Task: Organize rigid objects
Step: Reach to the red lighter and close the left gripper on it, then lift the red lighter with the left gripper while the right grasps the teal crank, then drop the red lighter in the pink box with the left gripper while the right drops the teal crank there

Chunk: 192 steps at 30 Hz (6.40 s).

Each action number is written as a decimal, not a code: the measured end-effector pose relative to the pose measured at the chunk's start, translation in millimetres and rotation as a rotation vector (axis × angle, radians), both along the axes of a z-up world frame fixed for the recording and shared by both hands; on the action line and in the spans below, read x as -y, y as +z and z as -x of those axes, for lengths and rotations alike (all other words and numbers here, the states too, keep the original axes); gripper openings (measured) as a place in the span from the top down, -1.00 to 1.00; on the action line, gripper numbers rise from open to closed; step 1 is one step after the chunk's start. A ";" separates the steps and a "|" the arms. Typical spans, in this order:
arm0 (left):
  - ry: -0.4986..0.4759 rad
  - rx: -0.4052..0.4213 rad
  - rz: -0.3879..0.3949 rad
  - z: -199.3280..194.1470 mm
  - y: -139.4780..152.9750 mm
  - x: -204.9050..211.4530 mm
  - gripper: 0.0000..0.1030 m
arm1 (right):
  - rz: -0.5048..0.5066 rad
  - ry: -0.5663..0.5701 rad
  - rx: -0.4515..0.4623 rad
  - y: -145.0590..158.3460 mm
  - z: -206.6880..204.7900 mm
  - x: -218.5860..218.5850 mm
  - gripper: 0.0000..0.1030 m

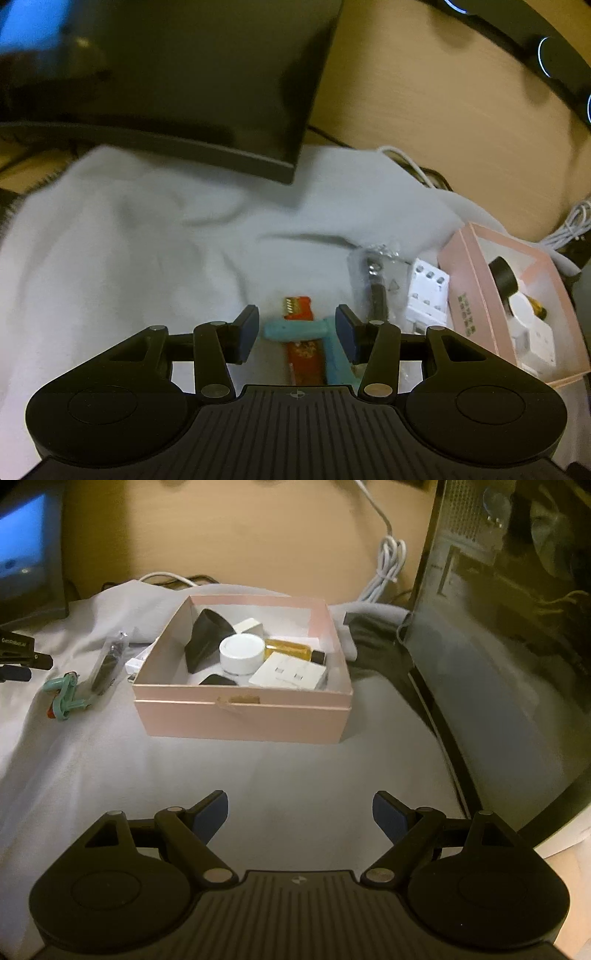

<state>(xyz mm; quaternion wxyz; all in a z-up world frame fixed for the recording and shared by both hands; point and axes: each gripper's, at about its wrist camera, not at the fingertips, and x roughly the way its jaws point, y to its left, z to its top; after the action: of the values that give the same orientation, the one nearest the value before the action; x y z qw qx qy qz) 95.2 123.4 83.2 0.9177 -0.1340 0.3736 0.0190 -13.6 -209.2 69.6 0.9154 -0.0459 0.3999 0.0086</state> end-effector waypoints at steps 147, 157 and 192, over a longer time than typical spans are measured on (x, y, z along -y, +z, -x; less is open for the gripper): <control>-0.505 -0.085 0.046 165.5 18.7 29.8 0.49 | -0.124 0.234 0.091 22.5 18.2 -92.8 -0.37; -0.565 0.215 0.027 65.7 105.8 138.5 0.49 | -0.037 -0.006 0.263 61.6 73.0 26.1 -0.37; -0.026 -0.069 0.047 139.4 -5.2 15.3 0.45 | -0.219 0.239 0.253 91.8 -94.8 -7.0 -0.63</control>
<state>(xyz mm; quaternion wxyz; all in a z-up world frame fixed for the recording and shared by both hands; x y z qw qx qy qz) -44.2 108.1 78.0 0.9010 -0.1500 0.4071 0.0029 81.1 -202.1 161.4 0.9502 0.0062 0.2703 0.1548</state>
